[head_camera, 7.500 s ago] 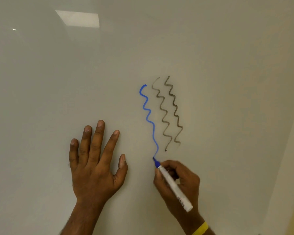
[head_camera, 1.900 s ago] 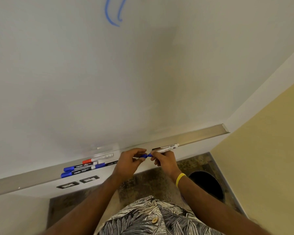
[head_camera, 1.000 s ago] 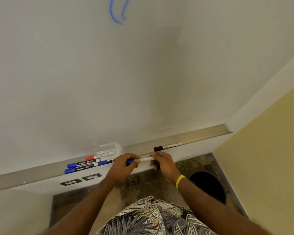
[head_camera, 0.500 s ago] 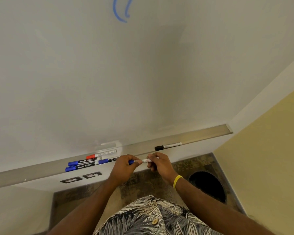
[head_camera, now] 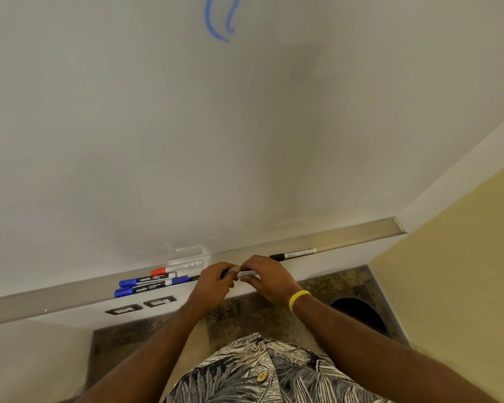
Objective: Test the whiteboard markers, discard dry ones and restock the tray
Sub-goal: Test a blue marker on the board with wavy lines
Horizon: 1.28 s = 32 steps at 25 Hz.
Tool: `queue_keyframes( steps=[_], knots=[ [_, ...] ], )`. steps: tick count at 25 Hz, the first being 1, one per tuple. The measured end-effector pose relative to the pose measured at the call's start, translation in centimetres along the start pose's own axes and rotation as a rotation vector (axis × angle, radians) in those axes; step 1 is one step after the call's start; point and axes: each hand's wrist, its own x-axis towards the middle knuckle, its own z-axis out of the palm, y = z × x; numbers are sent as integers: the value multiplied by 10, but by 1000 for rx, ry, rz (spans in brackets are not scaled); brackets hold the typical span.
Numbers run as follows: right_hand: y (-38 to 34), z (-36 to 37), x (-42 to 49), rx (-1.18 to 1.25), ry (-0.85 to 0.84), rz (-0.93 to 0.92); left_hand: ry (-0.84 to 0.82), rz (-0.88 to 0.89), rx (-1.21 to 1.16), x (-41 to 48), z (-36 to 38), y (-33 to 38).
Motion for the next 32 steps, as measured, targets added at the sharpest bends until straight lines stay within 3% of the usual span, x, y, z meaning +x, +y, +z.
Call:
queue_keyframes(
  steps=[4,11,32],
  knots=[
    [11,1,21,-84,-28,58,201,5,72,8,-26,-13],
    [20,23,41,-233,-111,104,287,47,141,4,-59,-43],
    [18,27,45,-482,-114,128,298,26,226,-22,-92,-97]
  ],
)
